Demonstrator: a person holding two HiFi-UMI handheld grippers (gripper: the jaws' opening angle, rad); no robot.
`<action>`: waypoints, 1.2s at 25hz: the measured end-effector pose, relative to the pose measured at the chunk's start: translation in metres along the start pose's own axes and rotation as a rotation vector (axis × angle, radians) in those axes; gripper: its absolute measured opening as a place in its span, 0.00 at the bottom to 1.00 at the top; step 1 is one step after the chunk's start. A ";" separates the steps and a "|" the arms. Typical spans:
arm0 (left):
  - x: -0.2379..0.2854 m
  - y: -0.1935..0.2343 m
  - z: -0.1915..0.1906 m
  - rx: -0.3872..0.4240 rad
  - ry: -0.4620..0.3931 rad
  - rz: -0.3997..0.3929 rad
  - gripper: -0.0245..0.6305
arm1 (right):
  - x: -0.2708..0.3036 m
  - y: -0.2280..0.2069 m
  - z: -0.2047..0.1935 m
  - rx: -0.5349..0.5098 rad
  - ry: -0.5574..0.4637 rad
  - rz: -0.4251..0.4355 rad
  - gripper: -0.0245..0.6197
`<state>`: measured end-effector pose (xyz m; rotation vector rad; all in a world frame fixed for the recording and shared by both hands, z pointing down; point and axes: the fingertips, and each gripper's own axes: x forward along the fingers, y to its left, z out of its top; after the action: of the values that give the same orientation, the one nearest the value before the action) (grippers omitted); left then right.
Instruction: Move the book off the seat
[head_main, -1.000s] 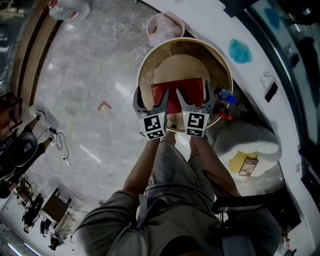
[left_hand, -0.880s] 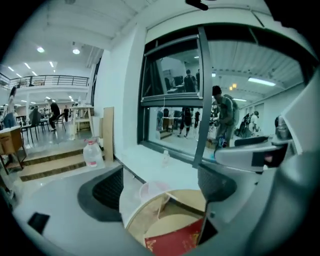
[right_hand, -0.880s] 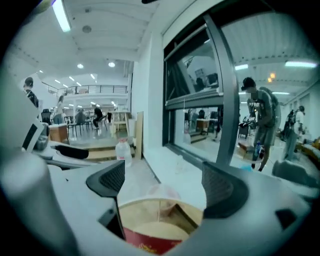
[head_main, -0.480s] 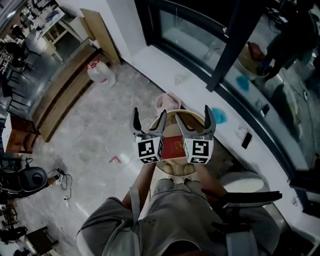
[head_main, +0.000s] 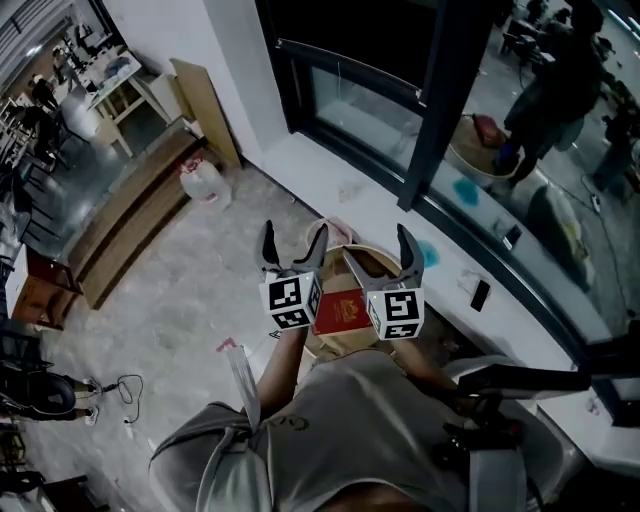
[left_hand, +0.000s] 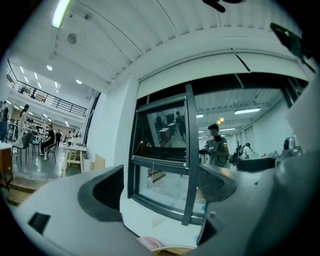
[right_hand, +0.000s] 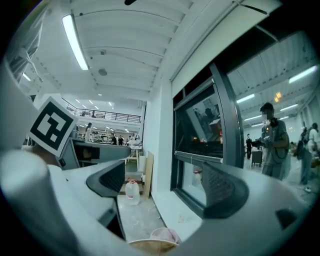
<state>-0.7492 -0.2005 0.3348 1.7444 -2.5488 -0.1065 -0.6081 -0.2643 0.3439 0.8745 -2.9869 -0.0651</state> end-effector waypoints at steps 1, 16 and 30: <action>-0.002 0.000 0.002 -0.018 -0.006 -0.008 0.76 | -0.002 -0.001 0.002 -0.002 -0.003 0.005 0.80; -0.090 -0.005 -0.029 0.037 0.225 -0.240 0.76 | -0.055 -0.076 -0.018 -0.021 0.171 -0.106 0.80; -0.051 -0.054 0.032 0.106 0.223 -0.289 0.76 | -0.096 -0.143 0.003 -0.040 0.078 -0.116 0.80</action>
<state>-0.6830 -0.1719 0.2982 2.0255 -2.1738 0.2050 -0.4501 -0.3327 0.3329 1.0207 -2.8512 -0.0902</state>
